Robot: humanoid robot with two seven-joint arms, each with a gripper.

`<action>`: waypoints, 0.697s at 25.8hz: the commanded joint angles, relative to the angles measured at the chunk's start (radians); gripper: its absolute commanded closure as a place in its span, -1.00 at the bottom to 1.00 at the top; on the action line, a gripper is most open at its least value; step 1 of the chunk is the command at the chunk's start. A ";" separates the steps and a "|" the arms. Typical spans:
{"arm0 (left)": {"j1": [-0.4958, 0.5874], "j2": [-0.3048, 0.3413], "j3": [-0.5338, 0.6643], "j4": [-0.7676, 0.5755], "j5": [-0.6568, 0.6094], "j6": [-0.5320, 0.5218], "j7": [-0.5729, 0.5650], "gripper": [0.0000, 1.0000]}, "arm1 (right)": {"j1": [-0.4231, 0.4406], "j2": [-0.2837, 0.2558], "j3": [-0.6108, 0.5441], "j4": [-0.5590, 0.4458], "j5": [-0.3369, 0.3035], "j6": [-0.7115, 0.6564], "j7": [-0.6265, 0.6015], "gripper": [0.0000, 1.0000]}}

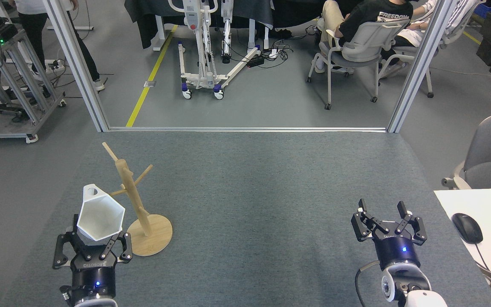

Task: Hang cup on storage rack
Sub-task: 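Carry the cup with the left gripper toward the wooden stand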

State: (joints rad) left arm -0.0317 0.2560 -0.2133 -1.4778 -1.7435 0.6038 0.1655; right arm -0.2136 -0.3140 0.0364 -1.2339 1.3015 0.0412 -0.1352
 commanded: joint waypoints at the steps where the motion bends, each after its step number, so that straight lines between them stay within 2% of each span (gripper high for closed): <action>1: -0.007 0.017 -0.004 0.011 -0.027 -0.001 0.000 0.87 | -0.006 0.000 0.007 0.001 -0.001 0.006 0.000 -0.99; 7: -0.007 0.026 -0.032 0.031 -0.100 -0.001 -0.011 0.87 | -0.007 0.001 0.007 0.002 0.002 0.005 0.000 -0.99; 18: -0.033 0.032 -0.051 0.060 -0.108 -0.010 -0.014 0.87 | -0.007 0.007 0.002 0.004 0.012 0.003 -0.001 -0.99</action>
State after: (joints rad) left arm -0.0572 0.2891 -0.2623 -1.4232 -1.8520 0.5943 0.1522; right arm -0.2201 -0.3031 0.0390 -1.2314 1.3126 0.0452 -0.1363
